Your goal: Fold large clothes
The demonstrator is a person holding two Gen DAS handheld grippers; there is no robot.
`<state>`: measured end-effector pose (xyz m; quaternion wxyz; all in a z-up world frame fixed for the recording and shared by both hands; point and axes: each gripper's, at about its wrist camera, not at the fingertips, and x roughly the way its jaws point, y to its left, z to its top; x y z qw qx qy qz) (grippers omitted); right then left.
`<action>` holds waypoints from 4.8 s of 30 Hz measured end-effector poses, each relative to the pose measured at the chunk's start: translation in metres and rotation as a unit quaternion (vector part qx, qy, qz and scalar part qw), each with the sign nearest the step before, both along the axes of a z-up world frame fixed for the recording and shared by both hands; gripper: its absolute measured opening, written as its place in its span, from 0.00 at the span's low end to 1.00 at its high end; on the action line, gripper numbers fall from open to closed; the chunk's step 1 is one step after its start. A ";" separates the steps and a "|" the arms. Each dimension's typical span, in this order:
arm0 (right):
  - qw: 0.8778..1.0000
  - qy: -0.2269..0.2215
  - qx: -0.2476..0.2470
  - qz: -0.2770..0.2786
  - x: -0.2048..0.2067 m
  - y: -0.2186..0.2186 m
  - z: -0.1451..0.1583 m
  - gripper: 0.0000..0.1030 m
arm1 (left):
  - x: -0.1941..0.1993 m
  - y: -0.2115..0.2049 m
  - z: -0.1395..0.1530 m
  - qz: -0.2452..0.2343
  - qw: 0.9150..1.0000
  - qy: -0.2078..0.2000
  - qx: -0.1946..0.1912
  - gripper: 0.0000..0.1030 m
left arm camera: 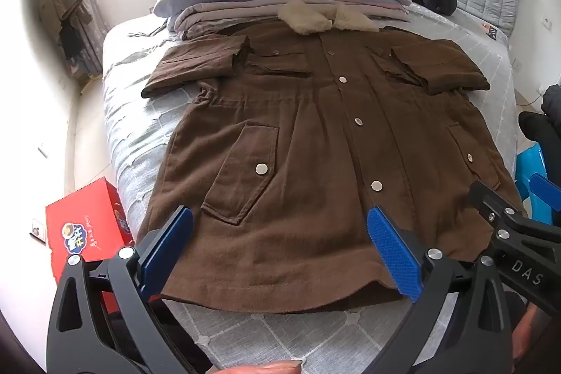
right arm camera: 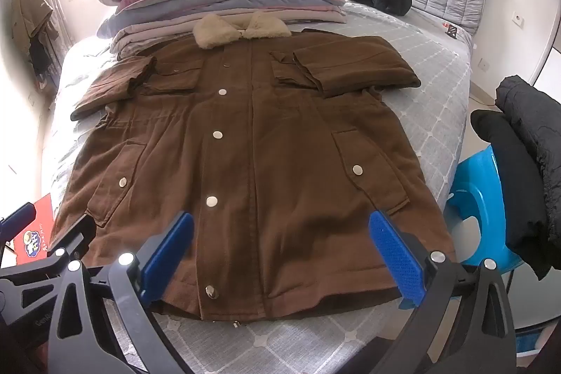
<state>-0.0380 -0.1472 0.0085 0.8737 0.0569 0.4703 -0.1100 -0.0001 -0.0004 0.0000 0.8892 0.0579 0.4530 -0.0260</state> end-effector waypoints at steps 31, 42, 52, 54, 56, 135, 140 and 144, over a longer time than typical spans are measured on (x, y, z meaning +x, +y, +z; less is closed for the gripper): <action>1.000 -0.001 -0.008 -0.001 0.000 -0.003 -0.002 0.94 | 0.000 0.000 0.000 0.001 1.000 0.002 0.000 0.93; 1.000 -0.005 -0.020 -0.002 -0.001 0.003 0.000 0.94 | 0.000 0.000 0.000 0.001 1.000 0.003 0.000 0.93; 1.000 -0.010 -0.026 -0.001 -0.002 0.005 0.001 0.94 | 0.000 0.000 0.000 0.000 1.000 0.004 0.000 0.93; 1.000 -0.010 -0.027 -0.001 -0.002 0.005 0.002 0.94 | 0.000 0.000 0.000 0.000 1.000 0.004 0.000 0.93; 1.000 -0.011 -0.027 -0.001 -0.002 0.005 0.002 0.94 | 0.000 0.000 0.000 0.000 1.000 0.004 0.001 0.93; 0.974 0.009 -0.160 0.162 0.237 -0.155 -0.093 0.94 | 0.098 0.002 -0.077 -0.008 0.997 0.063 -0.039 0.93; 0.953 0.015 -0.218 0.211 0.241 -0.141 -0.109 0.94 | 0.101 0.000 -0.082 -0.012 0.996 0.078 -0.051 0.93; 0.937 0.025 -0.257 0.234 0.261 -0.121 -0.127 0.94 | 0.103 -0.004 -0.084 -0.014 0.996 0.078 -0.043 0.93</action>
